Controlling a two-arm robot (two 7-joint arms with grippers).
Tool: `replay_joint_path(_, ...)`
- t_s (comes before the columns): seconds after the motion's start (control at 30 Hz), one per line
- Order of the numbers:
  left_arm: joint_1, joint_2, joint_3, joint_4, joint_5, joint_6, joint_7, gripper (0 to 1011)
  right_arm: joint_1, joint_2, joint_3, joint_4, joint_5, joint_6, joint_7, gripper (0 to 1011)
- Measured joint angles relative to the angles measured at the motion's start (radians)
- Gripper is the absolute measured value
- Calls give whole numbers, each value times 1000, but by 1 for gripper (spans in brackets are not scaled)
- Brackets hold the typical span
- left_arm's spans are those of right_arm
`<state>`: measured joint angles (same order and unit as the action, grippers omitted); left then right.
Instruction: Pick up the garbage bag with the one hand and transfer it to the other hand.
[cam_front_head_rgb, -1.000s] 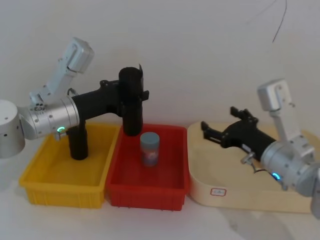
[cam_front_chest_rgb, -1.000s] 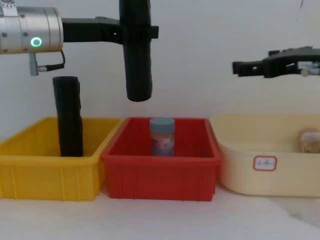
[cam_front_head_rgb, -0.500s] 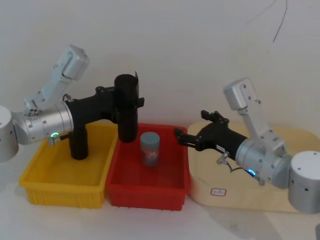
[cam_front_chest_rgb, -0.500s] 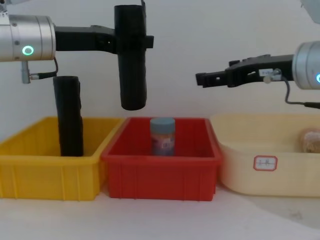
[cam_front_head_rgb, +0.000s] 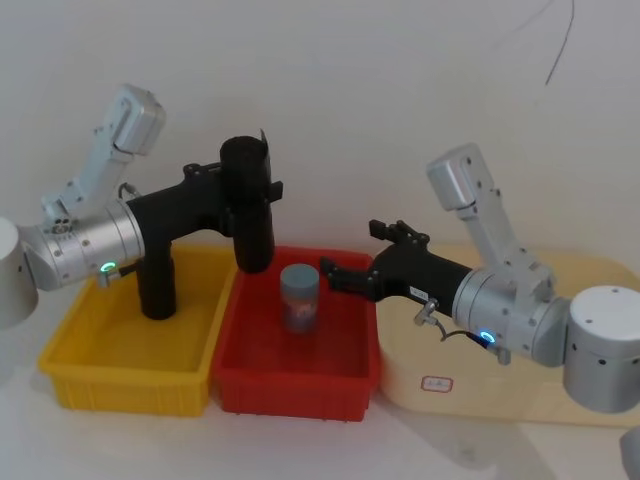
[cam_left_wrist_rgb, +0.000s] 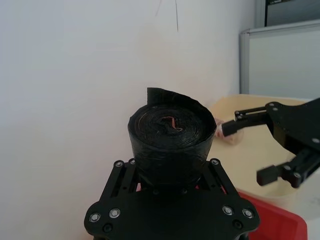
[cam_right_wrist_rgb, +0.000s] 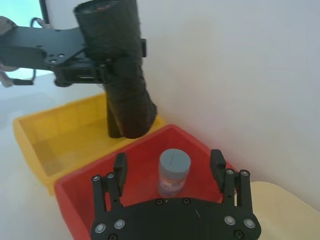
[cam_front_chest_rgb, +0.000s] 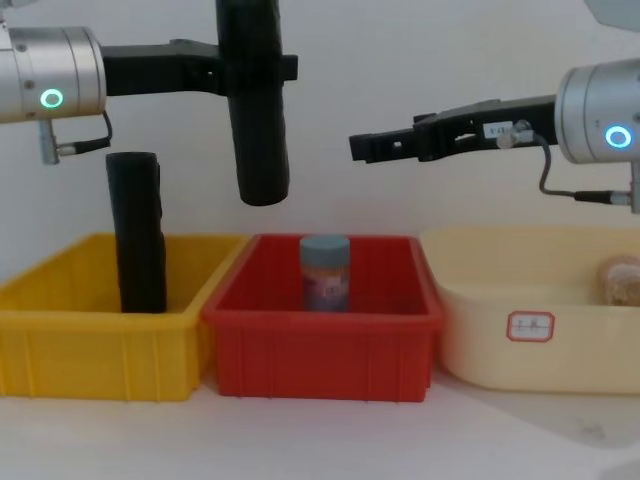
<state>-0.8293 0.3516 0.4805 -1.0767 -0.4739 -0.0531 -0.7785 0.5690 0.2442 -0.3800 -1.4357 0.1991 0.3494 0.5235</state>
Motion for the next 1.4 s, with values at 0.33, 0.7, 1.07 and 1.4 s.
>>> replay_joint_path(0.33, -27, -31, 12, 47, -15, -20, -12, 446, 10, -3, -7, 4, 27, 7, 24, 1000)
replay_joint_path(0.7, -56, -67, 34, 98, -29, -29, -35, 446, 17, -3, -10, 18, 48, 2, 37, 1000)
replay_joint_path(1.07, -80, -94, 51, 138, -37, -38, -45, 446, 26, -1, -9, 35, 61, -10, 34, 1000)
replay_joint_path(1.4, -96, -111, 62, 163, -45, -44, -50, 446, 41, -4, -15, 62, 62, -27, 23, 1000)
